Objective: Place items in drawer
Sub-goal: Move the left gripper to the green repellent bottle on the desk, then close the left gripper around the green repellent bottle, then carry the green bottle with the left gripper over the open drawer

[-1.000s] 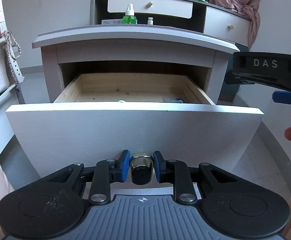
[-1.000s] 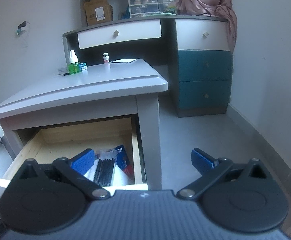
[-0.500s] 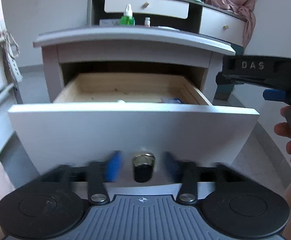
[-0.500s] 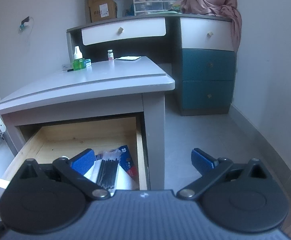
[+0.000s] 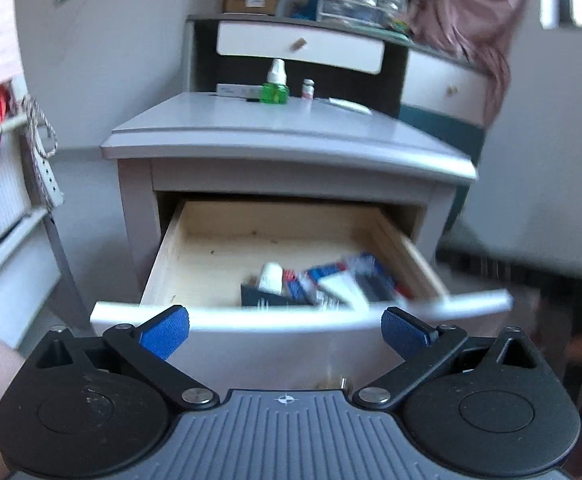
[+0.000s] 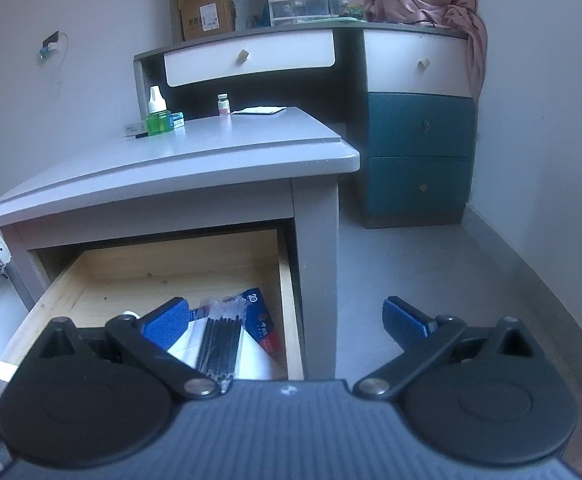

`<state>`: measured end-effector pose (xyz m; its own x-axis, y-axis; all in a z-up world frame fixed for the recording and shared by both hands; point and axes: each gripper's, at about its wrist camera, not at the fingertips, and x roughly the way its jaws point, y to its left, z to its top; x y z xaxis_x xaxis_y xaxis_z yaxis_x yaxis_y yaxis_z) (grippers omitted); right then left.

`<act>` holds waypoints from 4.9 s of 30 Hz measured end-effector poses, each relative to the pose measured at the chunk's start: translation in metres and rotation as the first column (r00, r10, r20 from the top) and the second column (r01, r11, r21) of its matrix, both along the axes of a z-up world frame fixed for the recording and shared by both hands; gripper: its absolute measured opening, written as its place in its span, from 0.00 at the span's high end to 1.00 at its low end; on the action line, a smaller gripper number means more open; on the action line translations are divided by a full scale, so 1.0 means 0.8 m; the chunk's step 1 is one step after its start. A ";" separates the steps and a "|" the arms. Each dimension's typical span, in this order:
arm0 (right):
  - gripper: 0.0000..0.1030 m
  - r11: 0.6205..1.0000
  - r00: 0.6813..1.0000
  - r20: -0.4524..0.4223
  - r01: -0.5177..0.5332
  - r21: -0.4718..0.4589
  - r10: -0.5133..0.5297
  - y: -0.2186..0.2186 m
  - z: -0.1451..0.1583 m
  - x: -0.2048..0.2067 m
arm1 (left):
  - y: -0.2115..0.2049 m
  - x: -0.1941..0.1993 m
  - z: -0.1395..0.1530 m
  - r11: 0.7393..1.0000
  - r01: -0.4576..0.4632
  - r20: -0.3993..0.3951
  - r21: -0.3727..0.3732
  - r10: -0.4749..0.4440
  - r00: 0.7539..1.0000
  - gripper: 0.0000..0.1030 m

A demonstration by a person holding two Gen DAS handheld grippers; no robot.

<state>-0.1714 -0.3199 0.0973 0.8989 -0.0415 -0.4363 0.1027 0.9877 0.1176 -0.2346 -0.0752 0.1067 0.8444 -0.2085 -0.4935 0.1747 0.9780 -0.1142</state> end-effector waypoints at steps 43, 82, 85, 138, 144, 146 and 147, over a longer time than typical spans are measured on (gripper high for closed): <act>0.00 0.983 0.982 -0.046 -0.179 0.041 0.181 0.045 -0.020 0.032 | -0.123 0.417 0.157 0.993 -0.013 0.184 0.117 -0.009 0.983 0.00; 0.00 0.977 0.981 -0.045 -0.185 0.110 0.191 0.040 -0.018 0.038 | -0.116 0.548 0.113 0.985 -0.136 -0.118 0.104 0.148 0.982 0.00; 0.00 0.977 0.981 -0.047 -0.184 0.110 0.190 0.040 -0.018 0.038 | -0.119 0.550 0.112 0.983 -0.135 -0.122 0.126 0.150 0.981 0.00; 0.00 0.973 0.976 0.022 -0.218 0.072 0.217 0.051 -0.004 0.008 | -0.082 0.317 0.197 0.956 -0.148 0.111 0.255 0.124 0.986 0.57; 0.00 0.973 0.975 0.028 -0.223 0.065 0.222 0.053 -0.003 0.005 | -0.056 0.258 0.190 0.962 -0.127 0.100 0.241 0.105 0.989 0.57; 0.00 0.972 0.975 0.027 -0.224 0.065 0.223 0.053 -0.004 0.005 | -0.050 0.241 0.186 0.964 -0.120 0.097 0.239 0.100 0.990 0.57; 0.00 0.973 0.975 0.027 -0.224 0.063 0.223 0.054 -0.004 0.005 | -0.047 0.232 0.184 0.964 -0.117 0.095 0.238 0.097 0.991 0.57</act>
<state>-0.1673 -0.2770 0.0944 0.8904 0.1891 -0.4139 -0.1224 0.9756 0.1824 -0.0489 -0.1125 0.2539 0.8948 0.0025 -0.4464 0.0663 0.9881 0.1385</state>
